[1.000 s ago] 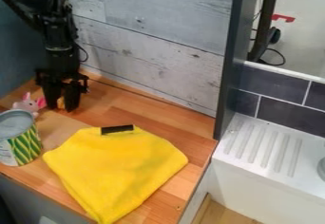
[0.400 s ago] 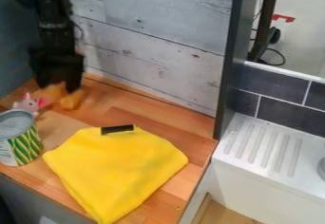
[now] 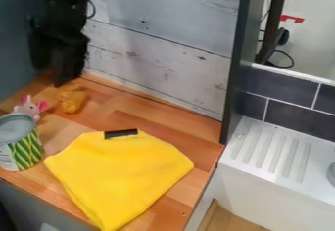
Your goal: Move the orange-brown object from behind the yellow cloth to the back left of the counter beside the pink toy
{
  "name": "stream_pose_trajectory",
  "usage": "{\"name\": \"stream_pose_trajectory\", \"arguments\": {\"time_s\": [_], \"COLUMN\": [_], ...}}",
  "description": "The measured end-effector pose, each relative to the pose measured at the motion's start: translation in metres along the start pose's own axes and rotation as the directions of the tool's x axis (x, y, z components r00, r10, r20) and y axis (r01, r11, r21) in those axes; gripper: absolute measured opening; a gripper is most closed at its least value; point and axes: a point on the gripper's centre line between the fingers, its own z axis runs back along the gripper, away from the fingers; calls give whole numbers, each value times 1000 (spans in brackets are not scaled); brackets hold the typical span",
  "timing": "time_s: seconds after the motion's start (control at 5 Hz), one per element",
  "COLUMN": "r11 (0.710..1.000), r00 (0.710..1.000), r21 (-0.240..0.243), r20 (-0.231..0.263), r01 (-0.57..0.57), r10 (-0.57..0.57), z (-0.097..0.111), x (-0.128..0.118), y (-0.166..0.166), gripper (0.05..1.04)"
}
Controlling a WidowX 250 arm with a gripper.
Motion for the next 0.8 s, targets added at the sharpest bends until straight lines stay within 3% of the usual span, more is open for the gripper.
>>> {"name": "stream_pose_trajectory", "arguments": {"time_s": [0.2, 0.4, 0.6, 0.8], "r11": [996, 983, 967, 966], "r00": [996, 983, 968, 966], "r21": [3, 6, -41, -38], "r20": [-9, 12, 30, 36], "r01": [90, 185, 251, 256], "r10": [-90, -185, -250, -255], "z": [4, 12, 14, 15], "x": [-36, -66, -89, -89], "y": [-29, -59, -74, -74], "gripper": [1001, 1001, 1001, 1001]}}
